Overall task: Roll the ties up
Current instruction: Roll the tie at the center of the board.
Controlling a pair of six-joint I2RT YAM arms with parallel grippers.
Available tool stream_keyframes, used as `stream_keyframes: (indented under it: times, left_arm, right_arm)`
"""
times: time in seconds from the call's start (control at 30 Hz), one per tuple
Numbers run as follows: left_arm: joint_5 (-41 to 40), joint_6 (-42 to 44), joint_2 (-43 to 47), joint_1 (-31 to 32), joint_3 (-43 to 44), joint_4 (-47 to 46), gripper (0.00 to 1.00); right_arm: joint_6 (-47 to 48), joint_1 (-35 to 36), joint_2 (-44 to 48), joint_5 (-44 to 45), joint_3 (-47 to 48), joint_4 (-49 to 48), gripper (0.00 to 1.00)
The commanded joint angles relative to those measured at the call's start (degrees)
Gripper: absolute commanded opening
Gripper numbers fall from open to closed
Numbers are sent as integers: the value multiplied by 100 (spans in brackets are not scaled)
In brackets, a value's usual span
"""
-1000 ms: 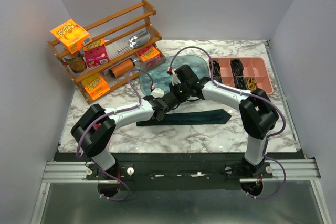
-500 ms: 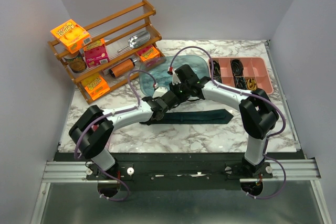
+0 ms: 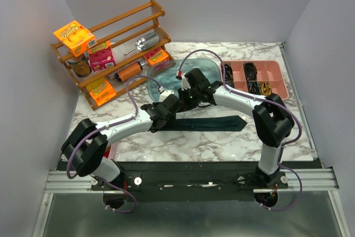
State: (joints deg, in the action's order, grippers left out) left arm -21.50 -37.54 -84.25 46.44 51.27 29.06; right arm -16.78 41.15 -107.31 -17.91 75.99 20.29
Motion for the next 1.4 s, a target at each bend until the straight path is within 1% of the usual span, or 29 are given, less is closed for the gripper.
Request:
stream_keyframes:
  times: [0.0, 0.07, 0.1, 0.17, 0.2, 0.23, 0.3, 0.33, 0.37, 0.4, 0.43, 0.47, 0.5, 0.57, 0.7, 0.8, 0.93, 1.17, 1.37]
  left_arm:
    - [540, 124, 803, -450, -274, -444, 68]
    - [742, 159, 1171, -670, -458, -602, 70]
    - [874, 168, 1287, -906, -538, -664, 71]
    - [1313, 185, 1602, -1197, -774, -848, 74]
    - [1454, 186, 1691, -1494, -854, -884, 75]
    - [1742, 186, 1753, -1636, -933, -937, 77]
    - [2043, 186, 1929, -1944, -1206, -1112, 78]
    - [2192, 177, 1991, -2215, -1311, -1200, 78]
    - [2637, 159, 2087, -2374, -1521, -1410, 79]
    - [2885, 98, 2131, -2533, -1645, -1542, 79]
    - [3105, 37, 2184, -2856, -1785, -1709, 79]
    - [3569, -16, 2280, -3016, -1926, -1876, 79]
    - [3747, -130, 2333, -3148, -2171, -2173, 79]
    - [4029, -218, 2465, -3473, -2470, -2439, 80]
    - [4425, -333, 2483, -3685, -2735, -2878, 80]
    - [4443, -368, 2422, -3694, -2876, -3116, 80]
    - [4365, -368, 2352, -3703, -2991, -3240, 80]
    - [4093, -263, 2106, -3703, -3122, -3380, 80]
    - [4057, -262, 1860, -3703, -3184, -3600, 80]
  right_arm:
    - [130, 42, 25, -335, 74, 27, 0]
    - [139, 95, 17, -415, 170, 27, 1]
    - [139, 165, -9, -441, 214, 27, 0]
    - [140, 236, -71, -555, 372, 36, 1]
    - [131, 306, -97, -582, 408, 53, 0]
    - [139, 350, -193, -608, 460, 54, 0]
    - [131, 464, -308, -740, 618, 62, 1]
    - [131, 517, -413, -766, 671, 80, 0]
    - [139, 561, -492, -836, 724, 89, 0]
    - [174, 657, -571, -880, 899, 132, 0]
    - [183, 701, -659, -898, 979, 237, 0]
    - [192, 754, -843, -924, 1058, 282, 0]
    - [201, 824, -905, -933, 1128, 317, 1]
    - [192, 869, -1072, -890, 1243, 326, 1]
    - [192, 886, -1231, -741, 1331, 335, 0]
    - [227, 878, -1310, -600, 1436, 352, 0]
    - [245, 878, -1459, -415, 1542, 457, 0]
    - [271, 886, -1364, -362, 1568, 475, 0]
    - [289, 878, -1389, -169, 1717, 502, 0]
